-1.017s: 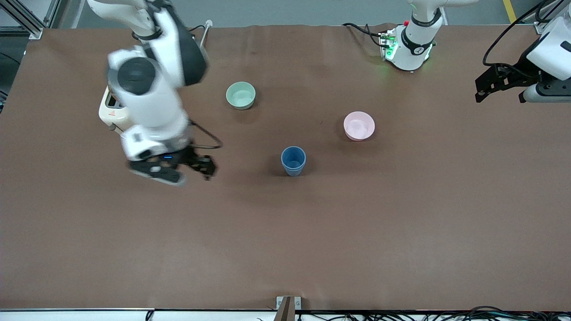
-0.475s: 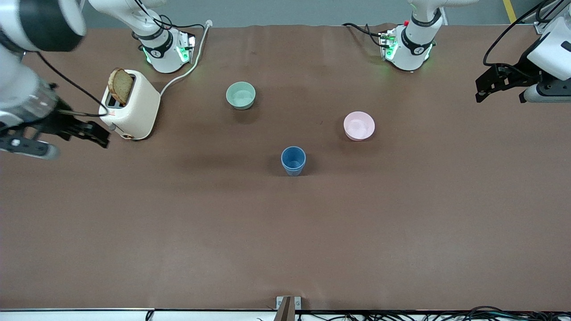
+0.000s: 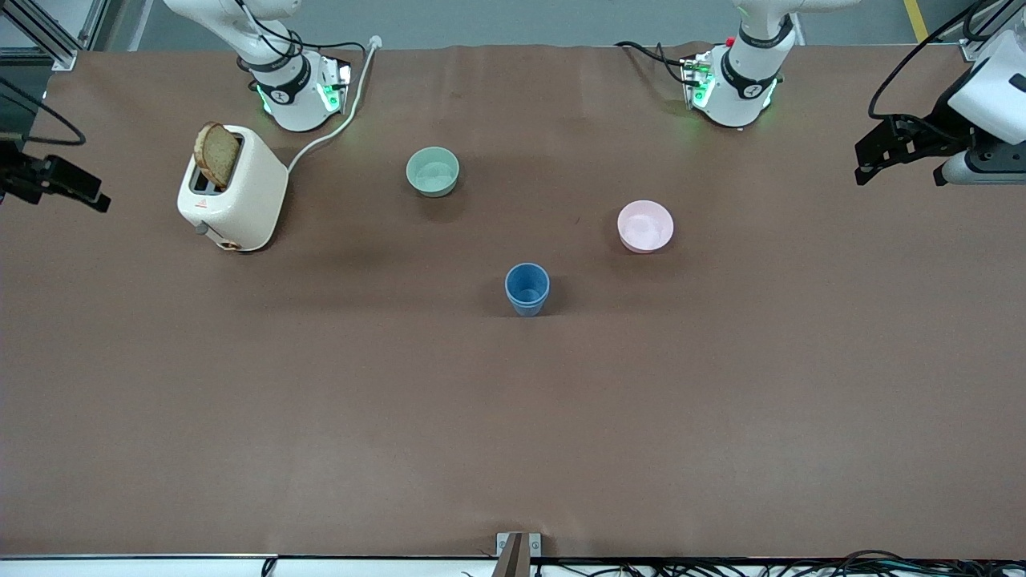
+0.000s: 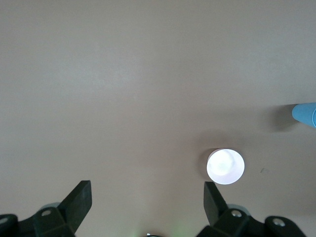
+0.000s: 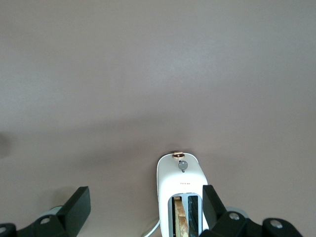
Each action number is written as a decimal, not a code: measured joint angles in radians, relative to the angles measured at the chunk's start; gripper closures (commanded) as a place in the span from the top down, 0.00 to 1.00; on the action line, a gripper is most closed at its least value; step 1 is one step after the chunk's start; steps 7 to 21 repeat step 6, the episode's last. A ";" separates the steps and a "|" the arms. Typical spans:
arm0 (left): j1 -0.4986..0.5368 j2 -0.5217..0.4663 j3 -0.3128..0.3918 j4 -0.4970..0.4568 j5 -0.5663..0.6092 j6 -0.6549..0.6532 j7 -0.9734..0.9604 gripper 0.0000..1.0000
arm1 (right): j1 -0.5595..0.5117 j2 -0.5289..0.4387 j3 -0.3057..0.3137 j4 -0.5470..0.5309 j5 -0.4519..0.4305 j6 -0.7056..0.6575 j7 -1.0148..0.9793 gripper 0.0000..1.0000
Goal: Stack blue cups with both arms
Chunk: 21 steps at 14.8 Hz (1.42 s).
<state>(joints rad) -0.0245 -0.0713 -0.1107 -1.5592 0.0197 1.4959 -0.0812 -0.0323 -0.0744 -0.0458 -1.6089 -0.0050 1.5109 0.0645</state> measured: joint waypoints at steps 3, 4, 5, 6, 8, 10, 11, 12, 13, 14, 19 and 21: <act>0.000 0.000 0.000 0.001 0.000 0.000 0.000 1.00 | -0.030 0.015 -0.001 0.042 0.000 0.008 -0.050 1.00; 0.000 0.000 0.000 0.001 0.000 0.001 0.000 1.00 | -0.038 0.034 -0.002 0.069 0.002 0.007 -0.058 1.00; 0.000 0.001 0.000 0.003 0.000 0.001 0.000 1.00 | -0.045 0.055 -0.002 0.096 0.011 0.005 -0.061 1.00; 0.000 0.003 0.000 0.008 0.000 0.003 0.000 1.00 | -0.053 0.076 -0.002 0.120 0.032 -0.004 -0.062 1.00; 0.000 0.003 0.000 0.008 0.000 0.003 0.000 1.00 | -0.053 0.076 -0.002 0.120 0.032 -0.004 -0.062 1.00; 0.000 0.003 0.000 0.008 0.000 0.003 0.000 1.00 | -0.053 0.076 -0.002 0.120 0.032 -0.004 -0.062 1.00; 0.000 0.003 0.000 0.008 0.000 0.003 0.000 1.00 | -0.053 0.076 -0.002 0.120 0.032 -0.004 -0.062 1.00; 0.000 0.003 0.000 0.008 0.000 0.003 0.000 1.00 | -0.053 0.076 -0.002 0.120 0.032 -0.004 -0.062 1.00; 0.000 0.003 0.000 0.008 0.000 0.003 0.000 1.00 | -0.053 0.076 -0.002 0.120 0.032 -0.004 -0.062 1.00; 0.000 0.003 0.000 0.008 0.000 0.003 0.000 1.00 | -0.053 0.076 -0.002 0.120 0.032 -0.004 -0.062 1.00; 0.000 0.003 0.000 0.008 0.000 0.003 0.000 1.00 | -0.053 0.076 -0.002 0.120 0.032 -0.004 -0.062 1.00; 0.000 0.003 0.000 0.008 0.000 0.003 0.000 1.00 | -0.053 0.076 -0.002 0.120 0.032 -0.004 -0.062 1.00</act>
